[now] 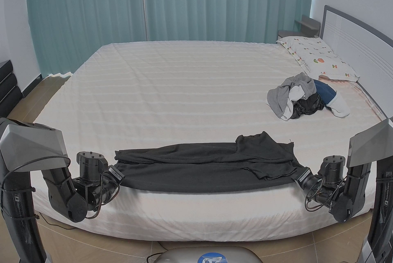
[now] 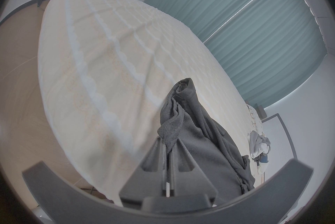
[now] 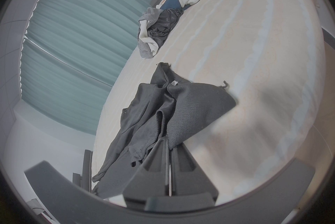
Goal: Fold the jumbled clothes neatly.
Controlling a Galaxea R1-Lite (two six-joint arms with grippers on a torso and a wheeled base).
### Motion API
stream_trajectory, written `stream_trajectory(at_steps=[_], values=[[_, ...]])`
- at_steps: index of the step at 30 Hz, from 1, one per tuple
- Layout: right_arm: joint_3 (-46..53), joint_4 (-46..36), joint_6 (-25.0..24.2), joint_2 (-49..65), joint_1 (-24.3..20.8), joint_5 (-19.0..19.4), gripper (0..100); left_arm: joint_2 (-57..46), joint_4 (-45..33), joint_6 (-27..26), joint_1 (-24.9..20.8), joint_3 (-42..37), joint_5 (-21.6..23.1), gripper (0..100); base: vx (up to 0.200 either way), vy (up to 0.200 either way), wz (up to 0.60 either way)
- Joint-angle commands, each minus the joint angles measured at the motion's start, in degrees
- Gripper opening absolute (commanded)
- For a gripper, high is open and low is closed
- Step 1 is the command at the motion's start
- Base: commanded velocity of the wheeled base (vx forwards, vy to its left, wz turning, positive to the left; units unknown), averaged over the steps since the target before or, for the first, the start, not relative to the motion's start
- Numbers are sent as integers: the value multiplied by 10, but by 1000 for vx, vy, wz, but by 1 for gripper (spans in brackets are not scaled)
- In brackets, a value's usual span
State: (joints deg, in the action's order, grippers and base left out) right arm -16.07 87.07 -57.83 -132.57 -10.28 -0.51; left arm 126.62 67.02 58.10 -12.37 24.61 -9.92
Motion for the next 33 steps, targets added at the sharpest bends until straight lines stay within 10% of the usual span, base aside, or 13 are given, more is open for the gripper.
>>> stream_trajectory(at_steps=[1, 16, 17, 33], values=[[26, 0, 2, 13, -4, 4, 0, -14, 0, -1, 1, -11, 0, 0, 0, 0, 0], [75, 24, 44, -27, -9, 16, 0, 0, 0, -30, -1, -47, 3, 0, 0, 0, 0], [76, 24, 47, -29, -9, 16, 100, 0, 0, -30, -3, -50, 3, 100, 0, 0, 0], [115, 24, 35, 113, -35, 22, 100, -60, 7, -22, 41, -70, 74, 100, 0, 0, 0]])
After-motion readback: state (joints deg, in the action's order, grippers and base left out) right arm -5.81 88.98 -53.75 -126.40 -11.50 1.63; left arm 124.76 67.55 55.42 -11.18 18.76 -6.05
